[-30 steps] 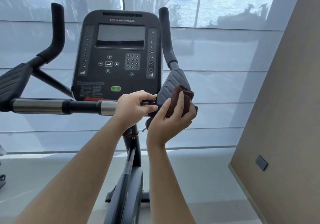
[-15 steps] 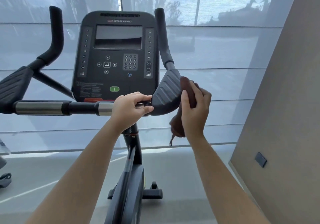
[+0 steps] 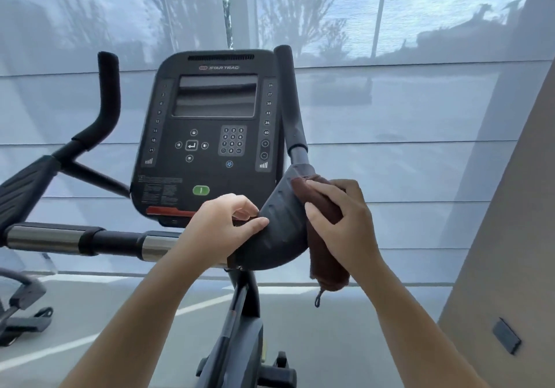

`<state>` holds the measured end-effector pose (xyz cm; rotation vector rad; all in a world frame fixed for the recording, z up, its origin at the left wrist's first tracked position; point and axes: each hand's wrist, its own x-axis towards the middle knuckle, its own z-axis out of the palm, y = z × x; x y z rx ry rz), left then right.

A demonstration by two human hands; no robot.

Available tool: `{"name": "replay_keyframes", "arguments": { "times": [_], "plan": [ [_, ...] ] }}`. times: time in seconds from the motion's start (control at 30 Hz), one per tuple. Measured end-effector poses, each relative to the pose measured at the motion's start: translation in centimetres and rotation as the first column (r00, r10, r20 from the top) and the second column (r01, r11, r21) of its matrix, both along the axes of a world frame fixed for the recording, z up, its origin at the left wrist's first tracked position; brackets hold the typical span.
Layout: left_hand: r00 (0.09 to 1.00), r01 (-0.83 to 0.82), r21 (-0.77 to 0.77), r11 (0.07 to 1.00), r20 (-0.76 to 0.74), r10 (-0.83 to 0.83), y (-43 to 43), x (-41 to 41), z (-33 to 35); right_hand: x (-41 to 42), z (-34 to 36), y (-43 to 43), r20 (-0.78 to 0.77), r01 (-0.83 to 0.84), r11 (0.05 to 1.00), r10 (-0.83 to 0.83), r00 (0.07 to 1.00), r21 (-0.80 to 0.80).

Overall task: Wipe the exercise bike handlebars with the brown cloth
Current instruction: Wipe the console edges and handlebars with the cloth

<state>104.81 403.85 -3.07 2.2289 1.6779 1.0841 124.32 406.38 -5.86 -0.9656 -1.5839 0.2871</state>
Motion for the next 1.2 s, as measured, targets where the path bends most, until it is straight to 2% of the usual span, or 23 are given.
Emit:
{"name": "replay_keyframes", "arguments": {
  "times": [0.17,0.27,0.3,0.43,0.53,0.67,0.77,0.9,0.97,1.07,1.13,1.2],
  "plan": [
    [0.998,0.066,0.035,0.997,-0.026,-0.066,4.6,2.4,2.9,1.2,2.8,4.7,-0.113,0.031,0.999,-0.032,0.993,-0.009],
    [0.998,0.047,0.044,0.998,-0.049,-0.045,8.2,3.4,4.0,0.4,1.3,4.9,-0.201,-0.094,0.989,0.069,0.977,-0.117],
    [0.998,0.037,0.043,0.998,-0.048,-0.035,9.4,3.6,4.4,0.4,0.6,4.6,-0.208,-0.113,0.988,0.089,0.974,-0.107],
    [0.997,0.025,0.015,1.000,-0.072,-0.023,13.7,4.1,5.8,2.5,-0.3,4.6,-0.094,-0.199,0.979,0.196,0.976,-0.030],
    [0.993,0.010,0.011,1.000,-0.115,-0.008,16.0,4.3,6.6,4.1,1.9,7.9,-0.021,-0.202,0.979,0.203,0.979,0.041],
    [0.998,0.057,-0.058,0.997,0.003,-0.057,17.3,3.8,6.5,3.6,5.2,14.2,-0.038,-0.148,0.977,0.156,0.987,0.151],
    [0.988,0.105,-0.019,0.994,0.118,-0.102,17.1,3.9,5.2,1.6,8.2,18.5,-0.010,-0.100,0.962,0.106,0.994,0.255],
    [0.990,0.113,0.119,0.986,0.065,-0.122,17.1,4.0,4.0,-1.5,14.1,23.2,0.111,-0.048,0.881,-0.005,0.994,0.471],
    [0.986,0.130,0.137,0.982,0.082,-0.142,17.2,3.7,3.8,-2.8,14.9,24.2,0.158,-0.022,0.873,-0.063,0.985,0.487],
    [0.979,0.149,0.160,0.976,0.113,-0.168,17.3,3.3,3.4,-2.8,12.0,24.0,0.179,-0.035,0.880,-0.058,0.982,0.474],
    [0.977,0.145,0.201,0.969,0.124,-0.172,17.5,3.3,3.2,-1.6,9.0,23.0,0.223,-0.099,0.905,0.005,0.975,0.414],
    [0.975,0.139,0.220,0.966,0.142,-0.172,17.6,3.3,3.1,0.0,6.6,21.4,0.221,-0.171,0.945,0.110,0.969,0.280]
  ]
}}
